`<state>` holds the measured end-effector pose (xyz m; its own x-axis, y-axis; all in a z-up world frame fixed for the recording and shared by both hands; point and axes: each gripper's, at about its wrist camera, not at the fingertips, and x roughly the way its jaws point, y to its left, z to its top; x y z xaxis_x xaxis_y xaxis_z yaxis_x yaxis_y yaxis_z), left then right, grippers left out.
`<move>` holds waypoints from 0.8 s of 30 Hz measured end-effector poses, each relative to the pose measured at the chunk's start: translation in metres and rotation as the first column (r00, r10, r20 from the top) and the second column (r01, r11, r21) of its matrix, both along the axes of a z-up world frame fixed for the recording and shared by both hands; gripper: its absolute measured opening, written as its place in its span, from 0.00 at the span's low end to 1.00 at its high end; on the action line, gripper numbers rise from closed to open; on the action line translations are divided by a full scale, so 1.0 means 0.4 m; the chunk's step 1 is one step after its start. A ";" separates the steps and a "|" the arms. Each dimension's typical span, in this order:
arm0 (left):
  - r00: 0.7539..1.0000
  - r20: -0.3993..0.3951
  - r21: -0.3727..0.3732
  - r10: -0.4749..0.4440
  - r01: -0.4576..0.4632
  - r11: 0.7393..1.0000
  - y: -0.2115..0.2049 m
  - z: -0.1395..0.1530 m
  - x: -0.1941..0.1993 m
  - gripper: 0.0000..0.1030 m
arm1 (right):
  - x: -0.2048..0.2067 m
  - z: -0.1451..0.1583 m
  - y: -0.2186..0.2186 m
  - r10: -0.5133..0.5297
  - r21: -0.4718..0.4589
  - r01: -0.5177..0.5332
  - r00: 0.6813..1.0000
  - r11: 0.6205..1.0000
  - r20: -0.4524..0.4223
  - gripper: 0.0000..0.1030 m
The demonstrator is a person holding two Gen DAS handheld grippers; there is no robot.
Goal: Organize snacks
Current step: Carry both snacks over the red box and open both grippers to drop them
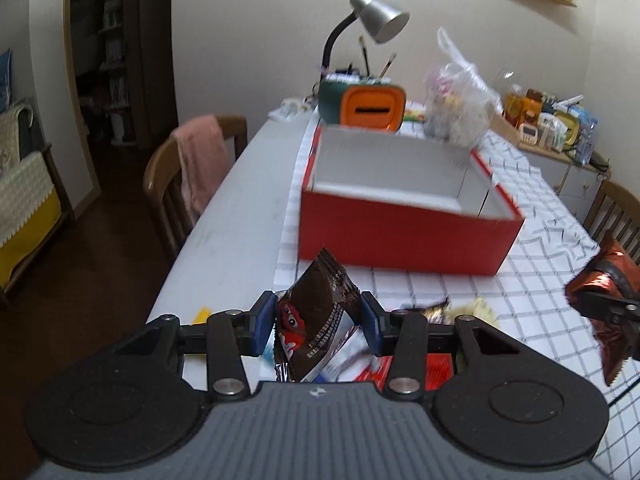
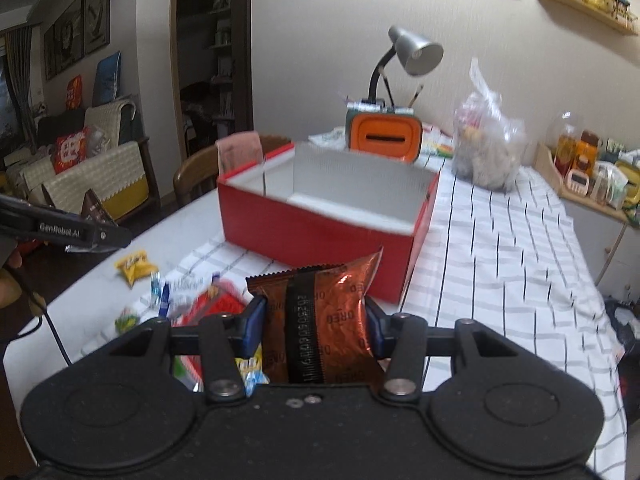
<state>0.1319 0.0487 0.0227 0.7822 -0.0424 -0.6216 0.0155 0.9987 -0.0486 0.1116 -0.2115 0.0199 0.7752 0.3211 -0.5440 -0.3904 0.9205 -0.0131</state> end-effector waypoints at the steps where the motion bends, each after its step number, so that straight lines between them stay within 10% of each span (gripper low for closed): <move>1: 1.000 0.009 0.002 -0.004 0.004 1.000 -0.007 0.011 0.010 0.43 | 0.012 0.009 0.005 -0.004 -0.003 0.004 1.000 1.000 0.006 0.47; 24: 0.992 0.107 0.115 -0.060 0.047 0.992 -0.158 0.057 0.396 0.43 | 0.417 0.048 0.037 -0.109 -0.040 0.111 0.993 0.993 0.046 0.47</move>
